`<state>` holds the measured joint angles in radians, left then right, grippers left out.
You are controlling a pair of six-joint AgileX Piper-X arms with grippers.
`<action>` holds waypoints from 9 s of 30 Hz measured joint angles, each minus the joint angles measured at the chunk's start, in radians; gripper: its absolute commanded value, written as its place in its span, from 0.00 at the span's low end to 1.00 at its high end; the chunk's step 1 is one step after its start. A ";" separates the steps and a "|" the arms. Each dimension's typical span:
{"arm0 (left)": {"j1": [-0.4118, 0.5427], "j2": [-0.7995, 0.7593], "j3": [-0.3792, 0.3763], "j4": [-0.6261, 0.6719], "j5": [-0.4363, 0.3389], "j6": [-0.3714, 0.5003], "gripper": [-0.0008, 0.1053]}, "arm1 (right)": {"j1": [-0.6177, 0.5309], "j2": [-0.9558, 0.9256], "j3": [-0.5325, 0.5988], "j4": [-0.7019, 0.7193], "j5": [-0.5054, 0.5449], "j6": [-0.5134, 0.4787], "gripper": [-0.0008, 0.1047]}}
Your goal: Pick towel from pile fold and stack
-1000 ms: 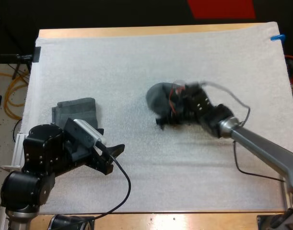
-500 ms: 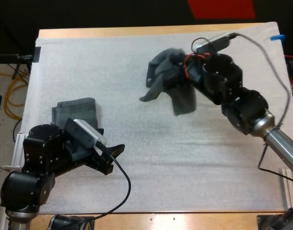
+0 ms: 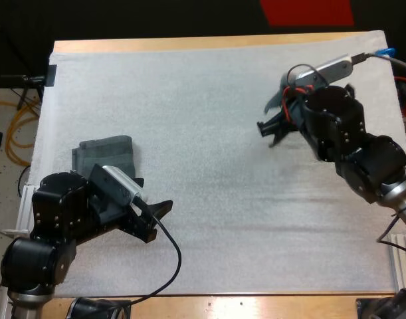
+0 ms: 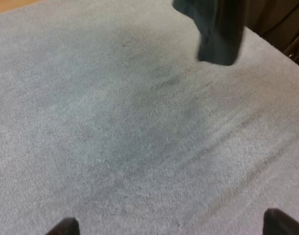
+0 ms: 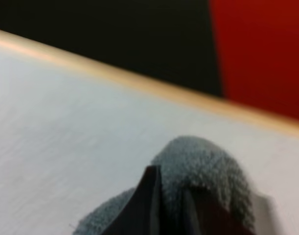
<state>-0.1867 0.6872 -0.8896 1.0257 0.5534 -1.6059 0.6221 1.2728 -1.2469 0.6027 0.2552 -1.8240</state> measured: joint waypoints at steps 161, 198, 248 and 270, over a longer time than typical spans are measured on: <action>0.000 0.000 0.000 0.111 -0.002 0.015 0.67 | 0.064 0.774 -0.303 0.103 -0.333 -0.083 0.48; 0.000 0.000 0.000 0.121 -0.002 0.015 0.67 | 0.048 0.714 -0.314 0.008 -0.077 -0.184 0.01; 0.000 0.000 0.000 0.121 -0.002 0.034 0.67 | 0.327 0.607 -0.340 -0.018 -0.137 -0.105 0.01; 0.000 0.000 0.000 0.123 -0.002 0.034 0.67 | 0.181 0.608 -0.364 0.091 -0.138 -0.135 0.58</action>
<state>-0.1867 0.6872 -0.8896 1.1486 0.5515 -1.5720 0.8034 1.8804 -1.6109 0.6940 0.1167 -1.9591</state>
